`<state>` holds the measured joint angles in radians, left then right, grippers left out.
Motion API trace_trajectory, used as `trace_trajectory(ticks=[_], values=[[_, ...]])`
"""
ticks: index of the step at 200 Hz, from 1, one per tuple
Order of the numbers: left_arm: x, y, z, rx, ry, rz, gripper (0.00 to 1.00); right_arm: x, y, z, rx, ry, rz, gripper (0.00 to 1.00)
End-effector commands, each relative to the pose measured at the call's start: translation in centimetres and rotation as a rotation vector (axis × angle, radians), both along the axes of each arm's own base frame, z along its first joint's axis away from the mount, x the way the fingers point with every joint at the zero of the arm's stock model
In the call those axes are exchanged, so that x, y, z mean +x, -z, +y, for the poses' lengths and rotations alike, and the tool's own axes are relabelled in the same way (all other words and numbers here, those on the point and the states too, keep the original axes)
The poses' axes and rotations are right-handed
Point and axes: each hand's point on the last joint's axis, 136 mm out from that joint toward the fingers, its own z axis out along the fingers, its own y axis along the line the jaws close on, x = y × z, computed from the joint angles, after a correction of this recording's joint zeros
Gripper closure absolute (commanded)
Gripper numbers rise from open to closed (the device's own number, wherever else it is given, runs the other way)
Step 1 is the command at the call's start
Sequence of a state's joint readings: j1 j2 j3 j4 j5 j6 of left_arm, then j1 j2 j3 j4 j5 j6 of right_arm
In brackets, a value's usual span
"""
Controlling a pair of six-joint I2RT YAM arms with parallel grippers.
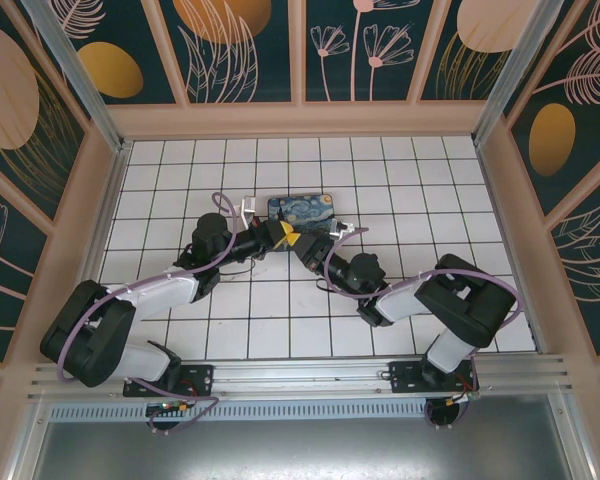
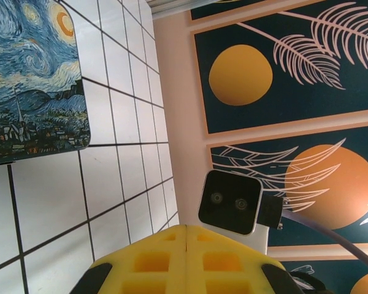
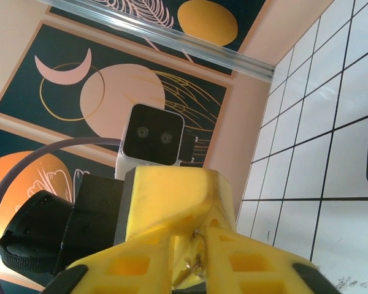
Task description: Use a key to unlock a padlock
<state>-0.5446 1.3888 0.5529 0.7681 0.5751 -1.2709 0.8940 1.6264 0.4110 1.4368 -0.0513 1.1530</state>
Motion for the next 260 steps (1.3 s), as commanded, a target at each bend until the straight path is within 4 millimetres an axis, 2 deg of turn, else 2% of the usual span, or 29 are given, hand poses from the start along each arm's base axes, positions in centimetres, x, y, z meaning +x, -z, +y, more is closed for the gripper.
trace_trajectory(ticks=[1, 45, 53, 103, 114, 125, 130, 147, 163, 188, 210, 244, 260], values=[[-0.6, -1.5, -0.1, -0.039, 0.015, -0.043, 1.0, 0.0, -1.8, 0.4, 0.057, -0.012, -0.039, 0.86], [-0.6, -1.6, 0.0, -0.04, 0.013, -0.046, 1.0, 0.0, -1.7, 0.5, 0.057, -0.017, -0.035, 0.95], [-0.6, -1.6, 0.0, -0.041, 0.01, -0.046, 1.0, 0.0, -1.7, 0.5, 0.057, -0.018, -0.034, 1.0], [-0.4, -1.6, 0.4, -0.038, -0.017, -0.043, 1.0, 0.3, -1.6, -0.3, 0.072, 0.004, -0.022, 1.0], [-0.4, -1.6, 0.6, -0.037, -0.031, -0.042, 0.88, 0.3, -1.4, -0.7, 0.078, 0.011, -0.016, 1.0], [-0.3, -1.7, 0.9, -0.035, -0.052, -0.044, 0.63, 0.3, -1.2, -1.0, 0.076, 0.013, -0.008, 1.0], [-0.3, -1.8, 1.1, -0.035, -0.06, -0.049, 0.55, 0.3, -1.1, -1.1, 0.074, 0.013, -0.007, 1.0], [-0.3, -2.1, 1.6, -0.027, -0.086, -0.057, 0.38, 0.2, -0.9, -1.4, 0.067, 0.012, 0.0, 1.0], [-0.4, -2.4, 1.9, -0.015, -0.102, -0.069, 0.27, 0.2, -0.7, -1.6, 0.053, 0.012, 0.006, 1.0], [-0.6, -2.7, 2.3, 0.021, -0.116, -0.091, 0.16, 0.2, -0.5, -1.9, 0.031, 0.009, 0.016, 1.0], [-0.7, -2.2, 2.9, 0.091, -0.129, -0.113, 0.08, 0.6, -0.1, -2.8, -0.01, 0.024, 0.038, 1.0], [-1.0, 0.6, 4.1, 0.295, -0.127, -0.155, 0.02, 3.3, 0.8, -5.7, -0.144, 0.094, 0.09, 1.0], [-1.3, 2.2, 4.4, 0.375, -0.103, -0.167, 0.02, 5.0, 0.4, -7.1, -0.199, 0.115, 0.102, 1.0]])
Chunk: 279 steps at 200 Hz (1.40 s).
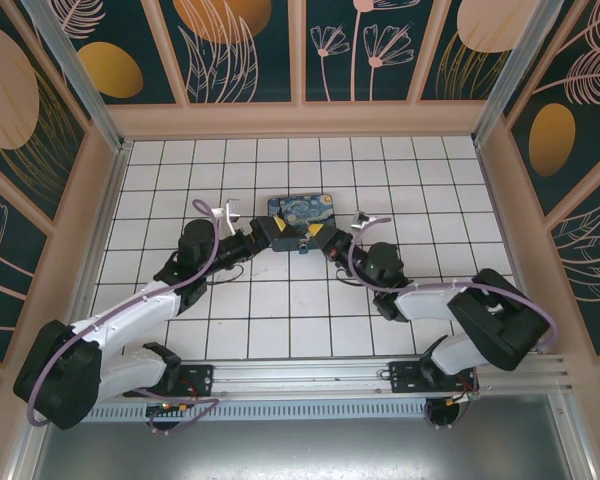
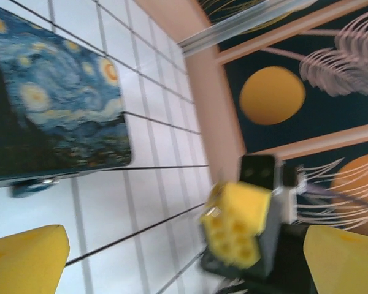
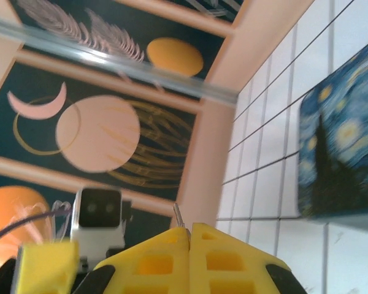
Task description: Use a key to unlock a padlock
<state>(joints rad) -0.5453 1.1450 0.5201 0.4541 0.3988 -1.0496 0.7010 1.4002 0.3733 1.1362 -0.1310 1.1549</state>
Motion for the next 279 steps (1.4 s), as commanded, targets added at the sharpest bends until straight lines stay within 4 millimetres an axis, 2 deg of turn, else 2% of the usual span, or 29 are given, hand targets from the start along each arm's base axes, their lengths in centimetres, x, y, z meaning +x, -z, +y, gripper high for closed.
trace_trajectory(ticks=[1, 13, 19, 21, 42, 64, 99, 155, 207, 240, 243, 279], values=[[-0.3, 2.5, 0.8, 0.189, 0.023, -0.033, 0.02, 1.7, 0.4, -1.3, -0.117, 0.001, 0.034, 1.0], [-0.6, 3.6, 0.7, 0.218, 0.047, -0.029, 0.02, 3.1, 0.1, -2.2, -0.147, 0.01, 0.046, 1.0], [-0.8, 4.2, 0.6, 0.23, 0.063, -0.025, 0.02, 3.3, 0.0, -1.9, -0.157, -0.007, 0.047, 1.0], [-0.8, 4.4, 0.5, 0.234, 0.068, -0.023, 0.03, 3.9, -0.1, -2.5, -0.159, 0.01, 0.05, 1.0], [-0.9, 6.3, 0.0, 0.266, 0.111, -0.015, 0.1, 6.3, -0.5, -3.0, -0.173, -0.001, 0.055, 1.0], [-0.5, 8.0, -0.7, 0.299, 0.152, -0.019, 0.18, 8.0, -0.6, -2.0, -0.172, -0.049, 0.052, 1.0], [-0.1, 10.2, -2.1, 0.371, 0.186, -0.047, 0.18, 9.7, 1.2, -0.2, -0.16, -0.107, 0.083, 1.0], [1.0, 11.6, -3.8, 0.417, 0.204, -0.138, 0.17, 10.3, 3.9, 0.3, -0.14, -0.12, 0.133, 1.0], [2.2, 12.8, -5.0, 0.402, 0.211, -0.189, 0.18, 10.2, 5.3, 0.3, -0.14, -0.117, 0.158, 1.0], [2.7, 12.4, -5.7, 0.399, 0.209, -0.241, 0.18, 10.2, 5.8, 0.4, -0.14, -0.122, 0.169, 1.0], [2.7, 13.4, -5.7, 0.413, 0.214, -0.224, 0.18, 10.3, 5.9, 0.4, -0.139, -0.122, 0.171, 1.0], [3.3, 14.3, -5.8, 0.438, 0.198, -0.237, 0.18, 10.2, 6.7, 0.3, -0.146, -0.121, 0.188, 1.0]])
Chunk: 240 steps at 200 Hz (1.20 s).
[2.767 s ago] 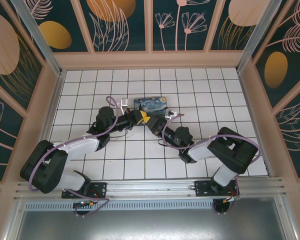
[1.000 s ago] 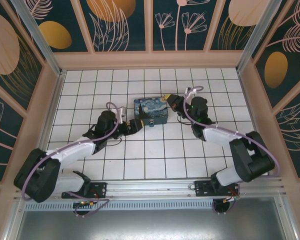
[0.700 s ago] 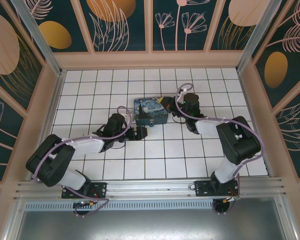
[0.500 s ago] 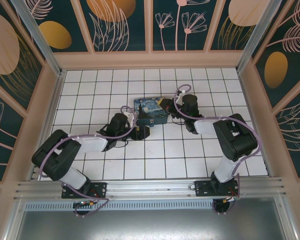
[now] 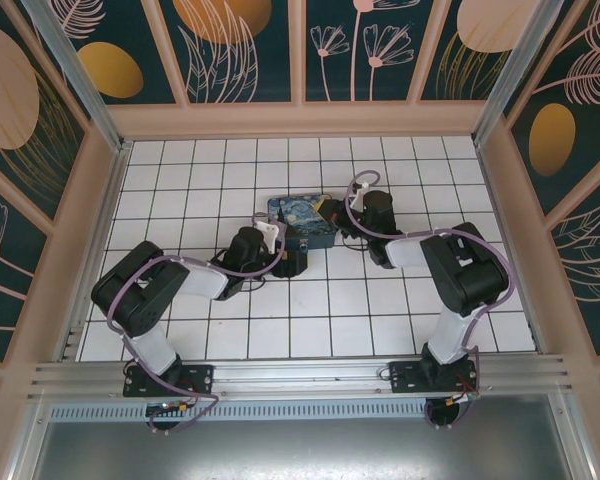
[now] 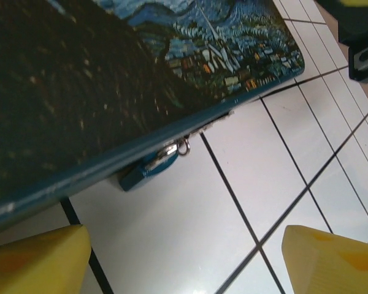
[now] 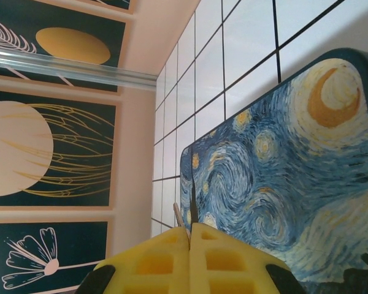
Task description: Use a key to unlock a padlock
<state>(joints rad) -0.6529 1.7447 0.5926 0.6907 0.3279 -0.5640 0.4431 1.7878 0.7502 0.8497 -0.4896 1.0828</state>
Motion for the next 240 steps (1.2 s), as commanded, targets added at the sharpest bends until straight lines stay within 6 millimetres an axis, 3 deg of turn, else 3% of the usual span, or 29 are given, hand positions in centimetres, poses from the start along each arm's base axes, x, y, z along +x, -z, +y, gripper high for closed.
trace_trajectory(ticks=[1, 240], values=[[1.2, -0.7, -0.6, -0.004, -0.004, -0.083, 0.18, 0.1, -0.4, 0.2, 0.023, -0.011, -0.024, 1.0], [3.5, 1.9, -4.5, 0.064, 0.031, -0.176, 0.21, -0.2, 2.7, 0.2, -0.022, -0.018, 0.043, 1.0]])
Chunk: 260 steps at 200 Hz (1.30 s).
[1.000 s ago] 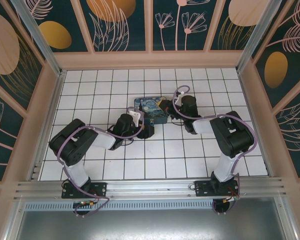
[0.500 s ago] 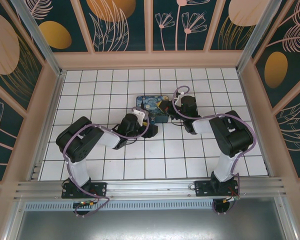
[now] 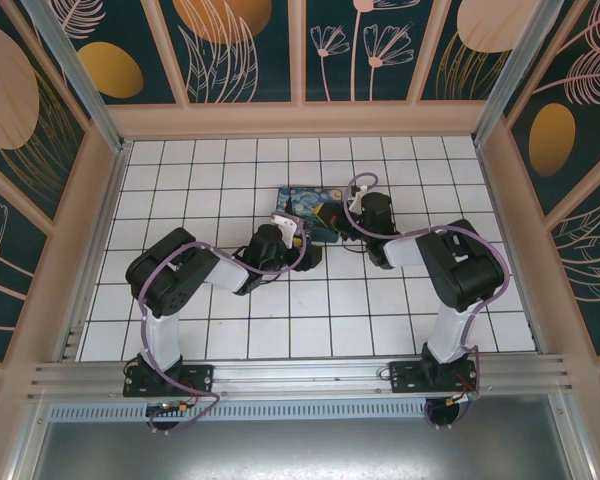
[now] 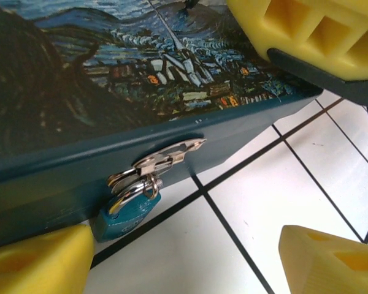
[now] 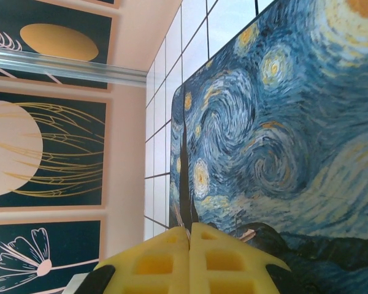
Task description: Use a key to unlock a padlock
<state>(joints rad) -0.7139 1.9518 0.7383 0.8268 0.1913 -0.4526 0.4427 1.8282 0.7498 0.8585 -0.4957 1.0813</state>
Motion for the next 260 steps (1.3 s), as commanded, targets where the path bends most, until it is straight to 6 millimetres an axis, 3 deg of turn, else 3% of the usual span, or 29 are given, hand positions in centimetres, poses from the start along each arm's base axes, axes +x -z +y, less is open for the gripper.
trace_trajectory(ticks=[1, 42, 108, 166, 193, 236, 260], values=[[-0.1, 0.8, -0.9, 0.007, 0.037, 0.006, 0.21, -0.2, 1.1, 0.1, -0.008, -0.012, 0.016, 1.0], [-0.3, 0.6, -2.0, -0.017, 0.077, 0.018, 0.21, -0.2, 1.6, 0.0, -0.016, -0.011, 0.026, 1.0], [-0.5, -3.1, -2.9, -0.15, 0.083, 0.011, 0.2, -0.3, 2.2, 0.0, -0.016, -0.01, 0.039, 1.0], [0.8, -0.8, -2.0, -0.104, -0.009, 0.032, 0.2, -0.5, 2.7, 0.0, -0.008, -0.011, 0.049, 1.0], [0.9, -0.7, -2.2, -0.12, -0.011, 0.037, 0.19, -0.6, 2.9, -0.1, -0.01, -0.011, 0.053, 1.0], [-0.7, -5.5, -3.2, -0.27, 0.077, 0.018, 0.2, -0.7, 3.0, -0.1, -0.013, -0.01, 0.055, 1.0], [-0.9, -6.9, -3.4, -0.323, 0.089, 0.022, 0.19, -0.7, 3.1, -0.2, -0.014, -0.008, 0.056, 1.0]])
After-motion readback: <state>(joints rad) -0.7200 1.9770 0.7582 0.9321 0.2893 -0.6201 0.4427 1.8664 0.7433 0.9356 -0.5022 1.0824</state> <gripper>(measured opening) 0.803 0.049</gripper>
